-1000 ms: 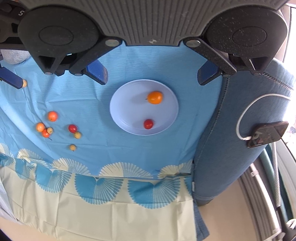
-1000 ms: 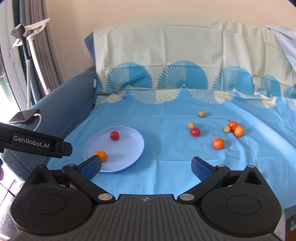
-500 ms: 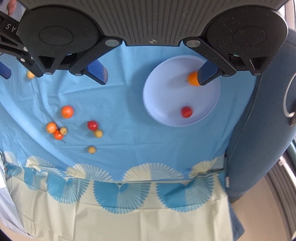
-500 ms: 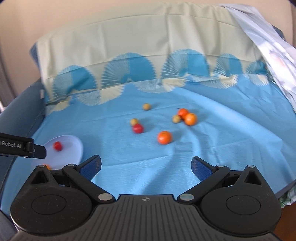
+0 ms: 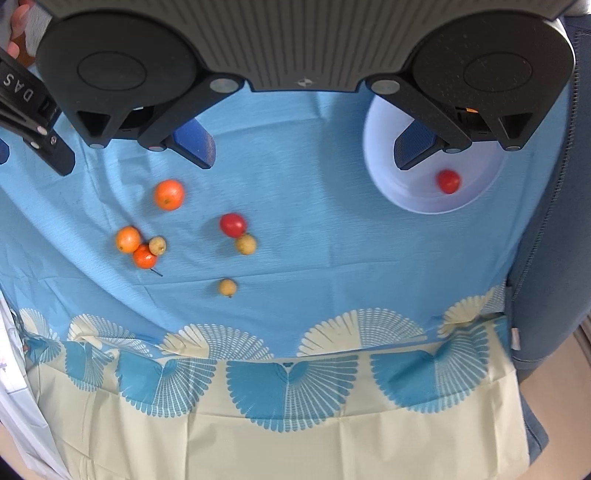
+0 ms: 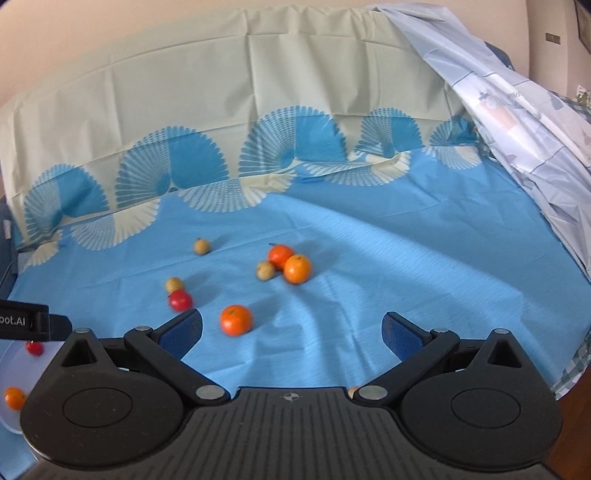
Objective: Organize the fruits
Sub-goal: 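Grasp a red tomato with the left gripper while the right gripper grasps an orange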
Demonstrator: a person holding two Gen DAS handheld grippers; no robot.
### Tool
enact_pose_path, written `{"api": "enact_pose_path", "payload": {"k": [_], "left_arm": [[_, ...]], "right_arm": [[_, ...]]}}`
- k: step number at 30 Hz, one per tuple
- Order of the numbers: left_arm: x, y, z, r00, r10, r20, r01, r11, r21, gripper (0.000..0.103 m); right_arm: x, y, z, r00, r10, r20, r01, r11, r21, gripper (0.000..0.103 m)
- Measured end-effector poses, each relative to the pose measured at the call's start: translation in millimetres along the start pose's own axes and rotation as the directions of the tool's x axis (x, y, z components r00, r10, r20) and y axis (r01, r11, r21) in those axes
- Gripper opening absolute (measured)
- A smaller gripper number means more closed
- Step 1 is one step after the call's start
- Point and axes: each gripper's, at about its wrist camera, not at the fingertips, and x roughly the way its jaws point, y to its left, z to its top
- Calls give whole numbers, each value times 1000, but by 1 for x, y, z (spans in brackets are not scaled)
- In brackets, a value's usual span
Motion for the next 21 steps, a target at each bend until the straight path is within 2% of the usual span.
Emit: {"api": "enact_pose_path", "payload": {"k": [6, 10, 14, 21], "left_arm": [[43, -21, 13, 1000, 0, -3, 0, 1000, 10, 103], [71, -31, 20, 1000, 0, 7, 0, 1000, 29, 103], [101, -39, 28, 1000, 0, -12, 1, 999, 36, 103], [141, -57, 38, 998, 29, -51, -26, 998, 58, 103]], "right_arm": [[53, -11, 7, 996, -80, 25, 79, 996, 29, 102], [102, -20, 5, 992, -123, -23, 124, 991, 45, 102], [140, -27, -1, 991, -122, -57, 125, 990, 60, 102], [199, -18, -8, 993, -93, -77, 94, 996, 7, 102]]}}
